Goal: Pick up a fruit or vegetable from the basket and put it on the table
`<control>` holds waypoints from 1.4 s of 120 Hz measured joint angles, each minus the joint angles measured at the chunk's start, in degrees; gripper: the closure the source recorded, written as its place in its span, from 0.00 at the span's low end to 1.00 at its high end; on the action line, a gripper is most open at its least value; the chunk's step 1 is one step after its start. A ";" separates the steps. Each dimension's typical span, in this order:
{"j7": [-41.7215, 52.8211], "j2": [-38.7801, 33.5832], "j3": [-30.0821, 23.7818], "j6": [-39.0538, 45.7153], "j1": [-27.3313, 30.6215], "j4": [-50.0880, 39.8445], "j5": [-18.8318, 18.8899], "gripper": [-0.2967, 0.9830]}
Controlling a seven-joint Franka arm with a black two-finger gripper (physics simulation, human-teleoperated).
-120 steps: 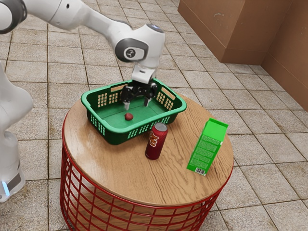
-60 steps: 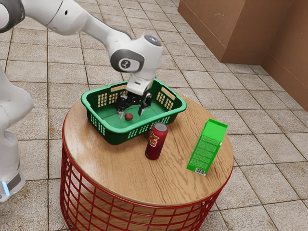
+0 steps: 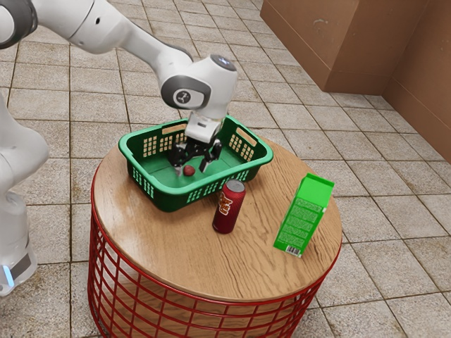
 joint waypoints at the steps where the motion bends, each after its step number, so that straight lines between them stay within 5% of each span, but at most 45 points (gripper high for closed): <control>1: -0.02 0.01 0.00 0.01 0.00 0.00 0.00 0.32; 17: -0.26 0.17 0.00 0.12 -0.02 0.07 0.02 0.44; 31: -0.50 0.79 -0.02 0.43 -0.01 0.09 0.05 0.32; 52: -0.82 0.87 0.01 0.72 0.07 0.15 -0.01 0.31; 75: -1.06 0.87 0.24 0.82 0.12 0.36 -0.52 0.40; 102: -1.44 0.76 0.26 0.53 0.15 0.70 -0.75 0.61; 120: -1.63 0.36 -0.36 -0.70 0.16 2.82 -0.79 0.64; 168: -3.74 -2.88 -17.71 -11.61 0.16 16.29 -0.63 0.65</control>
